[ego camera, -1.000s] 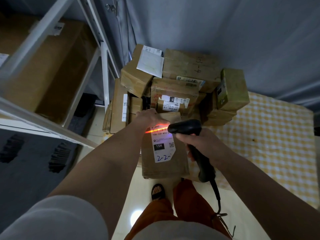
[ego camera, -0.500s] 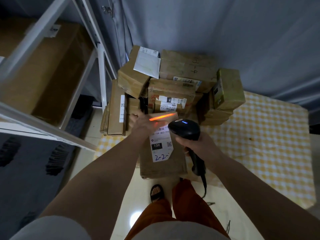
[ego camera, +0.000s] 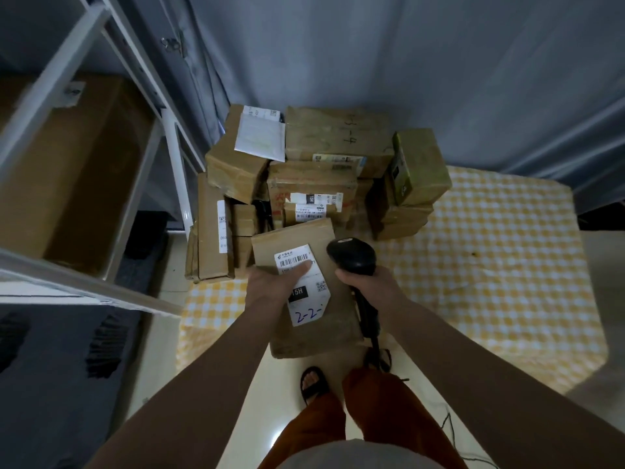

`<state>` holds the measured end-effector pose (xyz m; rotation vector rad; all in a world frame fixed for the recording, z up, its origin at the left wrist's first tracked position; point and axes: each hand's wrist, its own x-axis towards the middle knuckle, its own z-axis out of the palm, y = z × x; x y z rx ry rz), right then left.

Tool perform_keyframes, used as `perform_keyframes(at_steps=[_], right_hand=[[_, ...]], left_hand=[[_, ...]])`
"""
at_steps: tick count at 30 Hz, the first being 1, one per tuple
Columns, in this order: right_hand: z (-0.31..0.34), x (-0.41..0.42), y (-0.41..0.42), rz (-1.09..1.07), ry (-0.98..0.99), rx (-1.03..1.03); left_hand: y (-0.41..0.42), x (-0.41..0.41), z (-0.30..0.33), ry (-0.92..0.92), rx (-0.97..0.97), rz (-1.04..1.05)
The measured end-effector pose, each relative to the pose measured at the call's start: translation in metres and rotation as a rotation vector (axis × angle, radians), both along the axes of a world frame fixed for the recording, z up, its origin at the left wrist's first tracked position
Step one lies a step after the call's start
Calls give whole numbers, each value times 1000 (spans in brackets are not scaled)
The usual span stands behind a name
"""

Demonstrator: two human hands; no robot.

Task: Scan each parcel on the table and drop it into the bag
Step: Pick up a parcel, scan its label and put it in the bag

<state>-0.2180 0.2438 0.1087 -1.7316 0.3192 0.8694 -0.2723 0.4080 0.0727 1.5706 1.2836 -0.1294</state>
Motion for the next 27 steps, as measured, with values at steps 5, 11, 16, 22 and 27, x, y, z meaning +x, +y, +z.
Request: perform_keyframes(at_steps=[5, 11, 16, 22, 27], right_hand=[[33, 10, -22, -134, -126, -2], [63, 17, -85, -306, -211, 24], [72, -1, -174, -485, -201, 39], [95, -41, -299, -726, -259, 57], [104, -79, -401, -919, -302, 16]], left_hand=[[-21, 20, 24, -34, 23, -37], [-80, 60, 48, -158, -2, -156], [-169, 75, 62, -218, -78, -321], [-299, 74, 75, -306, -176, -576], [-420, 64, 90, -304, -118, -750]])
